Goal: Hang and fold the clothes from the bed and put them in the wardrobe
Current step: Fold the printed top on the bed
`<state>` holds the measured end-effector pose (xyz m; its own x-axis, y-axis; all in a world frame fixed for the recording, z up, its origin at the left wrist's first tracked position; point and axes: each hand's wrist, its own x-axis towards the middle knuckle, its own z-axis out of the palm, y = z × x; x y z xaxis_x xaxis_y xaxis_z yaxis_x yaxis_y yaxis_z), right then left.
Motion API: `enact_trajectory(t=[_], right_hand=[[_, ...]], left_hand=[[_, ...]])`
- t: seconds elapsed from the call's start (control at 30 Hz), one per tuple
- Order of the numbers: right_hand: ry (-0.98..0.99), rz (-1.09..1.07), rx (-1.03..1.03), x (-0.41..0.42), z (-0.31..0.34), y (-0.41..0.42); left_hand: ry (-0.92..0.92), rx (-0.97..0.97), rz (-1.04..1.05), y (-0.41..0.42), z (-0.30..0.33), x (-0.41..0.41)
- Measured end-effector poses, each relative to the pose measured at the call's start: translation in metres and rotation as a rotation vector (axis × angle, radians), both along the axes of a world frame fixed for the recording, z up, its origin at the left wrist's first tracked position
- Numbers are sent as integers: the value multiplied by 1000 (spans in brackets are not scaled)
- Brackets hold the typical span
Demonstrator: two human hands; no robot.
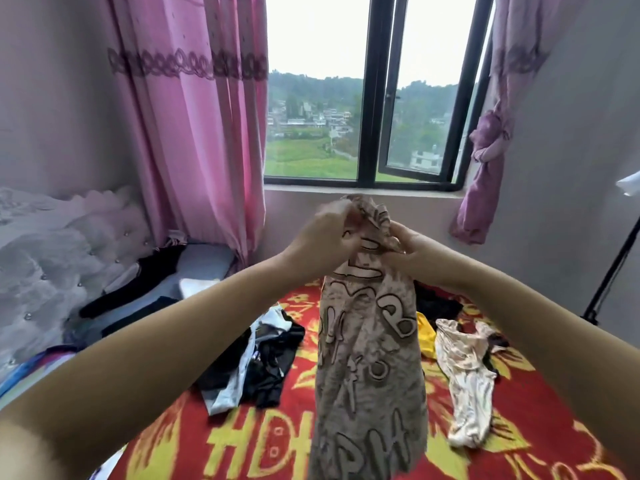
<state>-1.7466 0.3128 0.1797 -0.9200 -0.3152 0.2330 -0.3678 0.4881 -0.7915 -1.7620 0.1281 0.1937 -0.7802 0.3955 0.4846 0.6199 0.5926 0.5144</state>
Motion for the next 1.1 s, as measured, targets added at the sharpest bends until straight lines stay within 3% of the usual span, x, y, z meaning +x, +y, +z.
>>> enact_trajectory(t=[0.07,0.1,0.17,0.23,0.3,0.4,0.53,0.63,0.83,0.9,0.97,1.03,1.1], right_hand=[[-34,21,-37,3,4,2],[-43,64,-21,6,5,2],[-20,144,80,13,7,2],[-7,203,111,21,8,-1],[-36,224,15,26,4,-1],[-121,163,-106,27,-14,9],[-322,150,144,25,-68,24],[-351,29,219,18,-104,35],[-150,-181,-132,-1,-109,61],[-109,-154,-70,-6,-107,69],[-230,-81,64,-12,-108,83],[-450,-7,361,-19,-108,90],[-530,-57,707,-34,-118,94]], left_hand=[[311,-326,100,-7,9,-4],[330,-442,64,-10,17,-6],[159,-573,-103,-15,34,-5],[-126,-582,-230,-14,45,-4],[-215,-611,-247,-13,53,-3],[-176,-640,-217,-15,69,-6],[-62,-663,-169,-21,91,-10],[-39,-697,-133,-26,93,-14],[-254,-694,31,-55,75,-34],[-363,-688,76,-69,72,-41],[-494,-678,68,-86,69,-49],[-655,-697,44,-99,60,-60],[-725,-745,87,-104,38,-74]])
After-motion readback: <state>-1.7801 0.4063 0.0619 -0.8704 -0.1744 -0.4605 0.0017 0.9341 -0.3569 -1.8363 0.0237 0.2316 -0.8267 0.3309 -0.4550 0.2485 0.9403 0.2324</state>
